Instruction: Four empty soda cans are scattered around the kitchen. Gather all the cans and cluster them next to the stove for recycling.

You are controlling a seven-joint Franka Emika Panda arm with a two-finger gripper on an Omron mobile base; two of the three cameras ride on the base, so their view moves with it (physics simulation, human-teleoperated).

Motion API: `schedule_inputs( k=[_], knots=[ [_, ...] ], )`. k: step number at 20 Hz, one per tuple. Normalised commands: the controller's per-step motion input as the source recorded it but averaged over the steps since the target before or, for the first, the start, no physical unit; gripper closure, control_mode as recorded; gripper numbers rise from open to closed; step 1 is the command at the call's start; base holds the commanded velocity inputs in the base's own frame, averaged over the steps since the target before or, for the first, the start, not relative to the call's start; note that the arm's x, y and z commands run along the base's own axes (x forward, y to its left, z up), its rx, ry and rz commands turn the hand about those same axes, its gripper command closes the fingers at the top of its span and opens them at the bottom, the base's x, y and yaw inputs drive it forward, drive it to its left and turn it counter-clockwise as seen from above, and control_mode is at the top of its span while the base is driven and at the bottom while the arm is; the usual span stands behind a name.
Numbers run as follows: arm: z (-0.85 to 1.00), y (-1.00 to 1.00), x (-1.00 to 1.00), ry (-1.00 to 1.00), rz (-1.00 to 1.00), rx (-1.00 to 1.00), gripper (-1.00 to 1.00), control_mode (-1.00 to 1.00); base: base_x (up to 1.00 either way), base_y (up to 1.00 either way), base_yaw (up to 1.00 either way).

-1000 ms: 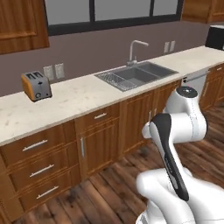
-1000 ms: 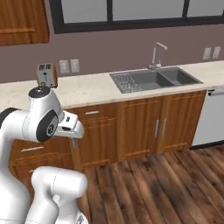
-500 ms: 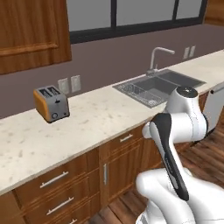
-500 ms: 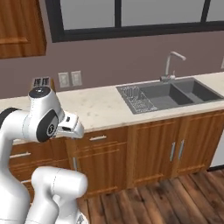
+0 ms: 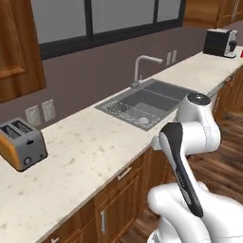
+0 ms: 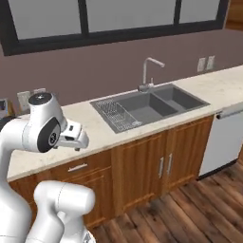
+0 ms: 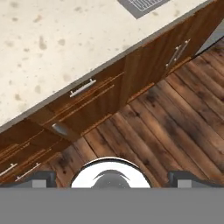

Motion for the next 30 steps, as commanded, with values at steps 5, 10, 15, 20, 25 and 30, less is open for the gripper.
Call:
schedule_inputs(
  k=[5, 10, 15, 20, 25, 30],
  knots=[
    [0.0, 0.0, 0.0, 0.0, 0.0, 0.0, -1.0, 1.0, 0.16, -0.14, -0.83],
    [0.0, 0.0, 0.0, 0.0, 0.0, 0.0, -1.0, 1.0, 0.39, 0.0, -0.78],
    [0.0, 0.0, 0.0, 0.0, 0.0, 0.0, -1.0, 1.0, 0.61, 0.0, -0.72],
    [0.0, 0.0, 0.0, 0.0, 0.0, 0.0, -1.0, 1.0, 0.77, 0.0, -0.65],
    [0.0, 0.0, 0.0, 0.0, 0.0, 0.0, -1.0, 1.0, 1.0, 0.0, -0.34],
    [0.0, 0.0, 0.0, 0.0, 0.0, 0.0, -1.0, 1.0, 1.0, 0.0, -0.2]
  ],
)
